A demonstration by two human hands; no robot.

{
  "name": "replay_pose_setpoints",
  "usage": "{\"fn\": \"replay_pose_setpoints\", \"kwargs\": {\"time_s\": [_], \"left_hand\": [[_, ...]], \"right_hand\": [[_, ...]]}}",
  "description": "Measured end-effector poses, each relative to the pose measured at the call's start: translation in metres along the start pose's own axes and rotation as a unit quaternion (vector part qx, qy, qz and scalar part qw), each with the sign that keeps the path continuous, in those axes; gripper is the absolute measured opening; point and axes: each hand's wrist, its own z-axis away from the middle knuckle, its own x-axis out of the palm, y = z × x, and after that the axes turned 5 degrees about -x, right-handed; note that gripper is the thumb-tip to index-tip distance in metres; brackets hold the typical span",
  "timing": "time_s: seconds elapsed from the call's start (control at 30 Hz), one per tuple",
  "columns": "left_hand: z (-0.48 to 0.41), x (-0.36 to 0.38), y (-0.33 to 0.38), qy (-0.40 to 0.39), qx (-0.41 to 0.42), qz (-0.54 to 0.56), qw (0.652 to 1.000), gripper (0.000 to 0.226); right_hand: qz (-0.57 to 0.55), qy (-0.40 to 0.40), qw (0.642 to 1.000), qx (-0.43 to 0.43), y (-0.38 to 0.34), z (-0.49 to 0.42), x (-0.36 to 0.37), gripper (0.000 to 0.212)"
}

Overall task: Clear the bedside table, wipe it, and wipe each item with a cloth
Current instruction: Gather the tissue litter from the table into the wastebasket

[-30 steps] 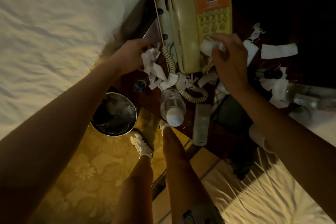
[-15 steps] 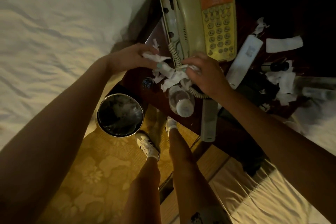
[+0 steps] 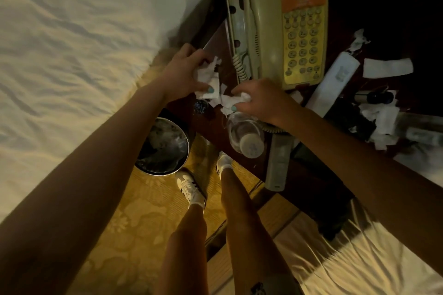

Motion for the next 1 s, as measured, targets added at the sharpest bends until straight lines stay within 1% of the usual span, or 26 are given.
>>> {"fn": "replay_pose_setpoints", "kwargs": {"time_s": [0.07,0.13,0.2,0.27,0.4,0.47,0.5,0.6,0.67,0.73,0.8,0.87,0.93,1.0], "left_hand": [[0.001,0.0,-0.006,0.025,0.018,-0.06,0.998,0.064],[0.002,0.0,-0.009,0.05,0.022,-0.08,0.995,0.052],[0.001,0.002,-0.008,0.059,0.03,-0.094,0.993,0.043],[-0.001,0.004,-0.009,0.067,0.025,-0.068,0.995,0.036],[-0.004,-0.001,-0.01,0.103,-0.033,0.0,0.994,0.028],[-0.006,-0.005,-0.007,0.088,-0.041,0.006,0.995,0.023],[-0.007,-0.007,-0.005,0.075,-0.038,0.001,0.996,0.025],[-0.01,-0.01,0.001,0.063,-0.03,0.005,0.998,0.027],[-0.013,-0.007,0.004,0.07,-0.012,-0.003,0.997,0.026],[-0.014,-0.002,0.006,0.068,0.019,0.001,0.997,0.027],[-0.015,0.003,0.008,0.055,0.046,0.019,0.997,0.023],[-0.016,0.008,0.011,0.054,0.056,0.017,0.997,0.018],[-0.018,0.013,0.015,0.054,0.047,-0.009,0.997,0.018],[-0.019,0.017,0.02,0.063,0.035,-0.036,0.997,0.018]], "right_hand": [[0.028,-0.014,0.999,0.007,0.0,-0.003,0.004,0.038],[0.044,-0.01,0.999,0.015,0.001,-0.004,0.008,0.037],[0.061,-0.007,0.998,0.02,0.002,-0.004,0.011,0.036],[0.077,-0.008,0.997,0.019,0.004,-0.003,0.014,0.032],[0.116,-0.001,0.993,0.008,0.006,-0.004,0.017,0.026],[0.139,-0.001,0.99,-0.004,0.007,-0.002,0.017,0.018],[0.154,-0.002,0.988,-0.01,0.007,-0.002,0.017,0.016],[0.178,-0.008,0.984,-0.016,0.01,0.003,0.019,0.018],[0.131,0.006,0.991,-0.03,0.014,0.007,0.02,0.018],[0.012,0.048,0.999,-0.013,0.017,0.013,0.017,0.016],[-0.077,0.095,0.993,0.002,0.014,0.023,0.012,0.011],[-0.109,0.124,0.986,-0.017,0.01,0.036,0.007,0.005],[-0.118,0.156,0.98,-0.029,0.008,0.049,0.002,0.009],[-0.134,0.197,0.971,0.003,0.012,0.062,-0.003,0.012]]}}
